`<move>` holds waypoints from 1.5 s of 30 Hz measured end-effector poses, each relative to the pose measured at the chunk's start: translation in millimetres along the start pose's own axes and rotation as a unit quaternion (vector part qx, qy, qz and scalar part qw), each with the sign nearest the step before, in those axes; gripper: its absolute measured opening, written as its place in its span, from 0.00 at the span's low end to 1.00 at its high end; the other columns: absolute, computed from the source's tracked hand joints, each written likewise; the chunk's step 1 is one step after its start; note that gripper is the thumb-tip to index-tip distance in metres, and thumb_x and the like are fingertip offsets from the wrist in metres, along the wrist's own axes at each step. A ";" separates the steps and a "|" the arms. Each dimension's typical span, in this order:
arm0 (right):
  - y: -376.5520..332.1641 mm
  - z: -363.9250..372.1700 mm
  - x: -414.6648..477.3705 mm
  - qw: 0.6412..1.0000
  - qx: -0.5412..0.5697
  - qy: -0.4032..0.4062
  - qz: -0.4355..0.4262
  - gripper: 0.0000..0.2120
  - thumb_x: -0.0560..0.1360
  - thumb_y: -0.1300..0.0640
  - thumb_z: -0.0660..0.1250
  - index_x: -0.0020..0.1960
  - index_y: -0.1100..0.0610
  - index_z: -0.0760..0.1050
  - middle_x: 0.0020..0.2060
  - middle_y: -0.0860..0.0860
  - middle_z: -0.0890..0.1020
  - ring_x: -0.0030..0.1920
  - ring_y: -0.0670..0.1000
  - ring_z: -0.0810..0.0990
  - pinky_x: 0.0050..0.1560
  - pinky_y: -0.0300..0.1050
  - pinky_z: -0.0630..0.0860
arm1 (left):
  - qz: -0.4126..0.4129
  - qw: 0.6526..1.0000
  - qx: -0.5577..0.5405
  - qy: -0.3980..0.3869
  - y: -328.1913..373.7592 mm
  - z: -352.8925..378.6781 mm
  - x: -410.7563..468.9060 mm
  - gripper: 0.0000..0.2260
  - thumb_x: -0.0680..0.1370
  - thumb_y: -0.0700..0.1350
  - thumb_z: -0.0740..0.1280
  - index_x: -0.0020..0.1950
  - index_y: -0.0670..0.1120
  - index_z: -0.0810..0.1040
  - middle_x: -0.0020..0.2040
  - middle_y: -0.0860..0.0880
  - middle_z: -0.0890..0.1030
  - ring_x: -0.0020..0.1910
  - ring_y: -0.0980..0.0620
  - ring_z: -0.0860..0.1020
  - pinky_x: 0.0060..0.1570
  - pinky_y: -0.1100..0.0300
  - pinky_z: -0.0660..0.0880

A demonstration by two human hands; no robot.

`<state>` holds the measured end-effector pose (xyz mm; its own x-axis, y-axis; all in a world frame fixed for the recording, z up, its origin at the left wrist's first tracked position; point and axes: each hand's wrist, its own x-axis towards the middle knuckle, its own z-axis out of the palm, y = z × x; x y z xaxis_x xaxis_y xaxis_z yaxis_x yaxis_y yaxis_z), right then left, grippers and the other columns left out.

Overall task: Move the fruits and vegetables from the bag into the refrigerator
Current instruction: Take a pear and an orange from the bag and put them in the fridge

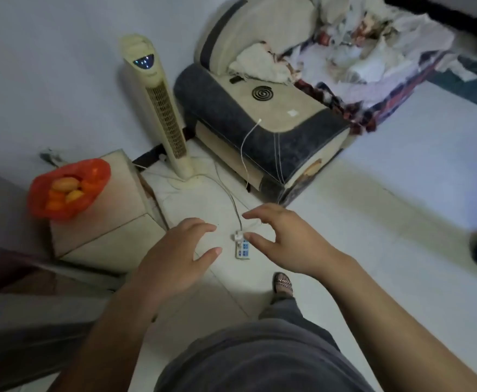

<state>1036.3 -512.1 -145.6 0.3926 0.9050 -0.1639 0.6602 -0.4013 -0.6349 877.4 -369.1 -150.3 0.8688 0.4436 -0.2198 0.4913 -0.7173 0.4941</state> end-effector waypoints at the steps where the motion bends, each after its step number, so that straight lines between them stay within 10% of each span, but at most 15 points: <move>1: 9.7 -13.1 13.5 1.000 -0.007 -0.017 -0.018 0.20 0.76 0.45 0.62 0.66 0.50 0.71 0.62 0.46 0.74 0.56 0.45 0.75 0.56 0.37 0.70 | -0.018 1.000 -0.008 0.010 2.8 -0.6 11.3 0.20 0.77 0.56 0.62 0.68 0.55 0.68 0.68 0.58 0.66 0.64 0.60 0.66 0.54 0.69 0.61; 12: 73.4 -100.7 138.6 0.988 -0.024 -0.066 -0.136 0.21 0.76 0.47 0.63 0.68 0.51 0.68 0.63 0.47 0.72 0.58 0.47 0.74 0.55 0.35 0.67 | -0.191 0.965 -0.090 0.153 32.6 -31.5 114.6 0.22 0.77 0.53 0.64 0.70 0.53 0.66 0.68 0.51 0.68 0.63 0.56 0.67 0.58 0.60 0.65; 23: 56.0 -85.6 249.5 0.949 -0.075 -0.169 -0.255 0.21 0.76 0.48 0.64 0.67 0.52 0.70 0.62 0.48 0.73 0.60 0.48 0.73 0.59 0.42 0.72 | -0.320 0.934 -0.123 0.100 -36.5 -31.3 153.9 0.24 0.77 0.53 0.64 0.71 0.48 0.65 0.70 0.48 0.67 0.66 0.51 0.67 0.61 0.61 0.63; 45: -160.8 141.2 576.9 0.860 -0.208 -0.330 -0.329 0.23 0.76 0.47 0.63 0.70 0.51 0.65 0.71 0.52 0.64 0.66 0.53 0.68 0.65 0.48 0.68 | -0.451 0.884 -0.099 0.070 -393.8 -135.4 168.4 0.29 0.74 0.59 0.64 0.73 0.52 0.62 0.75 0.47 0.58 0.72 0.45 0.60 0.65 0.47 0.66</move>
<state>1066.2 94.5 -244.6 -0.5116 0.7835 -0.3528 0.8266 0.3367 -0.4509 821.9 60.9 -268.1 0.1051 0.8591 -0.5009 0.9481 0.0654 0.3111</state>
